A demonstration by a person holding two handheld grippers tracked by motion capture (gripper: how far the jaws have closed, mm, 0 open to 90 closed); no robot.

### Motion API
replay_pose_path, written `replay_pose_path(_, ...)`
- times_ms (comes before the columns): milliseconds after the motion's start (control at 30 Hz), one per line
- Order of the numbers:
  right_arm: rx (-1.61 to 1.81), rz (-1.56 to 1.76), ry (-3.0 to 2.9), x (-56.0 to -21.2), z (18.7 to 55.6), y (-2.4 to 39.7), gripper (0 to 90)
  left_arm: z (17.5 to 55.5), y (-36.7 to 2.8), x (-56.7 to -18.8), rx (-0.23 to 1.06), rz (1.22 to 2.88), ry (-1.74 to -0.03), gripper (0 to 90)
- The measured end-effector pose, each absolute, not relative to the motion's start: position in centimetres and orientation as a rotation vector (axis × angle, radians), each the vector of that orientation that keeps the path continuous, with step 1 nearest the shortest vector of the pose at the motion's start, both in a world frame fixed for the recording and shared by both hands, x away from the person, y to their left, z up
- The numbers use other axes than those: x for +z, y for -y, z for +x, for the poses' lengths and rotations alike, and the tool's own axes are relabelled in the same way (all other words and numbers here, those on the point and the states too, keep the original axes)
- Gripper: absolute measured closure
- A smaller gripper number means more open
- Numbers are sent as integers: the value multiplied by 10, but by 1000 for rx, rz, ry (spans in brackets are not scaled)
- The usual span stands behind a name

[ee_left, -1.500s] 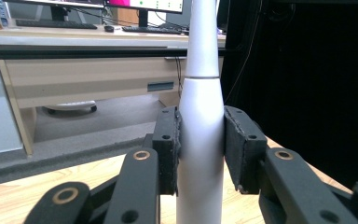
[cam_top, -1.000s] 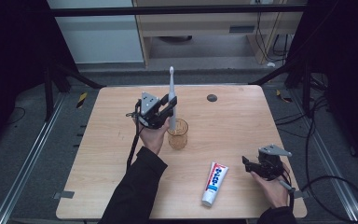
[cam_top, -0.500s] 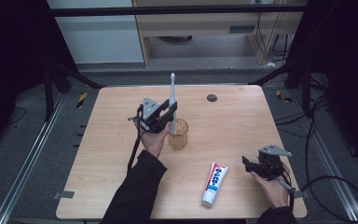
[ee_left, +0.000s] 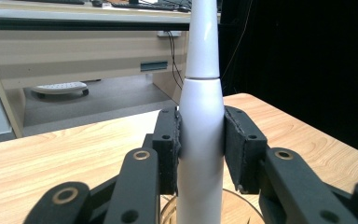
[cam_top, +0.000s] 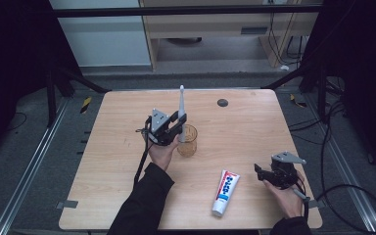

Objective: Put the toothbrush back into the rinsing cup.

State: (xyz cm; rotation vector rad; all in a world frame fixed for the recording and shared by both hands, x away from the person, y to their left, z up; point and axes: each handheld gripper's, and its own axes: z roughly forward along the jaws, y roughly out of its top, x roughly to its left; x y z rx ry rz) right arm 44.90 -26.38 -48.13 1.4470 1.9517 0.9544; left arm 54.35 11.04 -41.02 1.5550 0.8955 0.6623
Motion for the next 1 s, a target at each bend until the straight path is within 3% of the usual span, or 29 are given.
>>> replay_pose_path(1000, 946, 1448, -1955, -482, 449, 264, 282, 535, -111, -440, 659, 1634, -914, 664)
